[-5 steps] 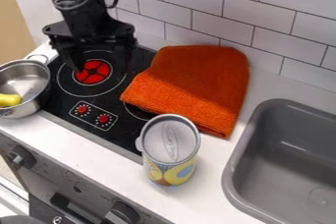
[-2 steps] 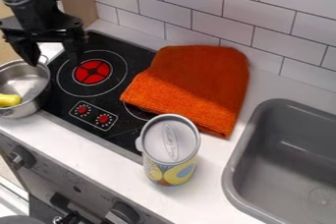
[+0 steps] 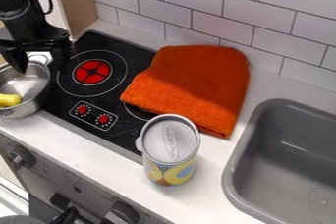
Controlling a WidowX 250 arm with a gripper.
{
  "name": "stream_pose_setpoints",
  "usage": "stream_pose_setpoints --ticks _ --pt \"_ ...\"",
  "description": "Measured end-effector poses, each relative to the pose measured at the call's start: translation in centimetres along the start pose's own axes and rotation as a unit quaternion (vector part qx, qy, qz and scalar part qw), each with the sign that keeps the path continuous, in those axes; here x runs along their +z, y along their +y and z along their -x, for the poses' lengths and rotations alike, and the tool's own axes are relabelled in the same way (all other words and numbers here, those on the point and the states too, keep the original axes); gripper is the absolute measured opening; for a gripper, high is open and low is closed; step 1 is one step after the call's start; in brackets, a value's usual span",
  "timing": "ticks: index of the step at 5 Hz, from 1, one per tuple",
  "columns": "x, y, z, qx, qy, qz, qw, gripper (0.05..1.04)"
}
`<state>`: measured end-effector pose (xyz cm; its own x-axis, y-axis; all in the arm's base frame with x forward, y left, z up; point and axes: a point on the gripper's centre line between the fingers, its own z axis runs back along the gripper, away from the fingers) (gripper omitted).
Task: Move the silver pot to the left burner beside the orange cloth
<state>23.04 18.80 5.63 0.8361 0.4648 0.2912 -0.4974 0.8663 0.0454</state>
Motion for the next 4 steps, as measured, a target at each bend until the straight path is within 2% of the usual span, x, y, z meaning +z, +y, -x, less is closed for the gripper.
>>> stream_pose_setpoints --ticks 2,3,4 --pt "-2.8 0.0 0.3 0.022 -0.004 -0.014 0.9996 0.997" --pt "-3.6 -0.4 0.3 0.025 -0.003 -0.026 0.9993 0.966" --pt "-4.2 -0.7 0.5 0.031 0.003 -0.033 0.9990 0.712"
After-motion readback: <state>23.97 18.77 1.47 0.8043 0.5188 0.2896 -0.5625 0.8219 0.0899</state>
